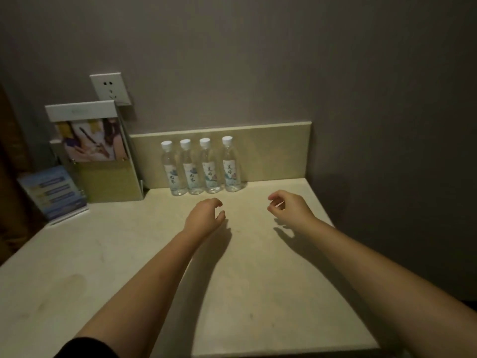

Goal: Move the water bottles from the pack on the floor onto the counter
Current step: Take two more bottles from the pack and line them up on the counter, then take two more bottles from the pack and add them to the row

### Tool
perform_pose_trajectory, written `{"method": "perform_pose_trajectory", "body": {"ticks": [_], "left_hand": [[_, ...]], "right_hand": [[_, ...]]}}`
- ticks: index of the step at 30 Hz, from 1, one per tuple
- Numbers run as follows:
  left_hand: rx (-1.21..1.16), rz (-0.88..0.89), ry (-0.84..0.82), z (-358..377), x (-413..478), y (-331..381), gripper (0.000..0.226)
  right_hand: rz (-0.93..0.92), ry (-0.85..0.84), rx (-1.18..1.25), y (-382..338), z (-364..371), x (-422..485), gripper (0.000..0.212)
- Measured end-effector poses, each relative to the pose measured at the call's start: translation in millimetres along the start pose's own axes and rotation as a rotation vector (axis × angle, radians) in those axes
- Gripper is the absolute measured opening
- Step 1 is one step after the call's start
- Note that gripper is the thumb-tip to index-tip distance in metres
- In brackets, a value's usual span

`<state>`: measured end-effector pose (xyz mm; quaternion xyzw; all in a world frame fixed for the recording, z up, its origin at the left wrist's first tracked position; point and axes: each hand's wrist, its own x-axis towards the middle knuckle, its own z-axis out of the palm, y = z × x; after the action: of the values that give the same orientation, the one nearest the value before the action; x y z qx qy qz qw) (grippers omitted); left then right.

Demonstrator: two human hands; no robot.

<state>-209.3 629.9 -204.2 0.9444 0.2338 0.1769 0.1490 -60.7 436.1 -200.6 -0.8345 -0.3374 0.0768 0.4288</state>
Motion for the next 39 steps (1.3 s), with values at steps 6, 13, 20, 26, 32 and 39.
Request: {"method": "perform_pose_trajectory", "body": {"ticks": [6,13,20,26,32,39], "left_hand": [[0.021,-0.041,-0.071,4.6,29.3,-73.7,0.056],[0.111,0.095,-0.118,18.9,49.0,-107.0,0.076],[0.068,0.144,-0.102,24.3,55.8,-116.9,0.070],[0.024,0.158,-0.073,24.0,58.5,-119.3,0.064],[-0.017,0.159,-0.103,26.2,61.3,-91.3,0.062],[-0.143,0.170,-0.146,51.2,63.3,13.0,0.044]], "right_hand": [[0.028,-0.022,-0.058,-34.1,73.8,80.7,0.067],[0.126,0.096,0.090,-47.9,104.4,137.3,0.092],[0.151,0.194,0.008,-48.8,115.6,150.1,0.076],[0.153,0.206,-0.030,-50.0,118.6,154.3,0.073],[0.152,0.129,-0.036,-44.8,101.7,140.0,0.081],[0.160,0.094,-0.161,-4.5,9.7,70.5,0.042]]}}
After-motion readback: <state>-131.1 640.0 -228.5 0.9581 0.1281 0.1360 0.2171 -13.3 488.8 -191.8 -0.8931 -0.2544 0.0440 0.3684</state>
